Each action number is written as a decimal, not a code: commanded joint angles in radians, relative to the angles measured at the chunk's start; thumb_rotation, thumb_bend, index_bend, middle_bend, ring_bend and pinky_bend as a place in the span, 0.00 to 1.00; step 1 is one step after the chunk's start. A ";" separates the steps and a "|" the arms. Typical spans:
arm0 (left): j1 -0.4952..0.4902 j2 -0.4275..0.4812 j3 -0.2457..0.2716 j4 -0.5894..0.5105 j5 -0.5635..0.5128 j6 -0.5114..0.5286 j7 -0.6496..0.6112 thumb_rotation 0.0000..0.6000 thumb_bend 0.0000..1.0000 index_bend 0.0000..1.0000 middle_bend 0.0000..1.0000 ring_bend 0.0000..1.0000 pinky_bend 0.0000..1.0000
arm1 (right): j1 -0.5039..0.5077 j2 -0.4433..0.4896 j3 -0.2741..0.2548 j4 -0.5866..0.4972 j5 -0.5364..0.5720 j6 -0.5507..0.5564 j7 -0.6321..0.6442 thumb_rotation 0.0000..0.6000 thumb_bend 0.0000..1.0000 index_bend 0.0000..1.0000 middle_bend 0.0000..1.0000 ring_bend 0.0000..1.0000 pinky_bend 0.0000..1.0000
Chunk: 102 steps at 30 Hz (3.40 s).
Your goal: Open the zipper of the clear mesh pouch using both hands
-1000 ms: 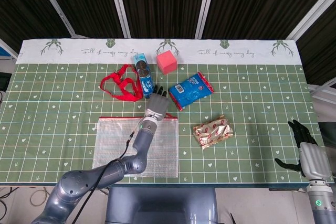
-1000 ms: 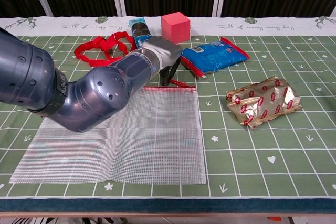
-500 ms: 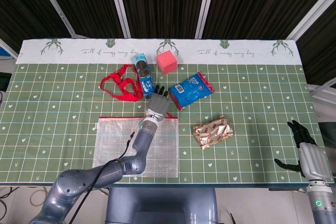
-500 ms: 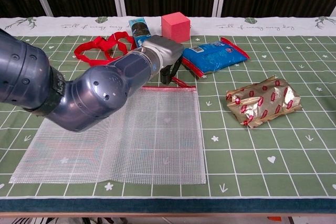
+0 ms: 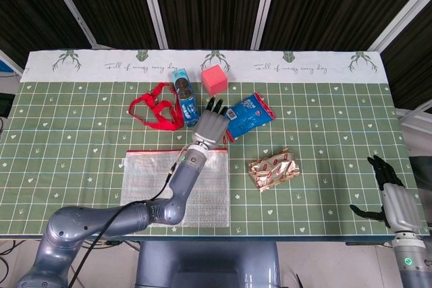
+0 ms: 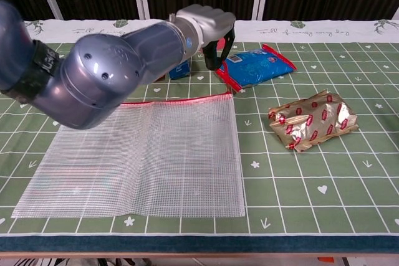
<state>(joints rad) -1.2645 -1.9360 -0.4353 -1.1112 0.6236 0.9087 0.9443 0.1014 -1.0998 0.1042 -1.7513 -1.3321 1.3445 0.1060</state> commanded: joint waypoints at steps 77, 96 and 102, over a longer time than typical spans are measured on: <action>-0.147 0.339 0.009 -0.313 -0.158 0.093 -0.132 1.00 0.44 0.65 0.19 0.00 0.02 | 0.845 -0.529 0.553 0.006 1.209 -0.043 -0.423 1.00 0.43 0.51 0.11 0.00 0.20; -0.154 0.362 0.020 -0.335 -0.168 0.104 -0.138 1.00 0.44 0.65 0.19 0.00 0.02 | 0.865 -0.548 0.579 0.032 1.227 -0.036 -0.445 1.00 0.44 0.54 0.12 0.00 0.20; -0.157 0.366 0.020 -0.341 -0.171 0.106 -0.139 1.00 0.44 0.65 0.19 0.00 0.02 | 0.869 -0.553 0.585 0.036 1.230 -0.037 -0.447 1.00 0.45 0.54 0.12 0.00 0.20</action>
<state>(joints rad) -1.4214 -1.5703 -0.4146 -1.4524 0.4526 1.0145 0.8055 0.9702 -1.6527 0.6893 -1.7150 -0.1022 1.3073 -0.3413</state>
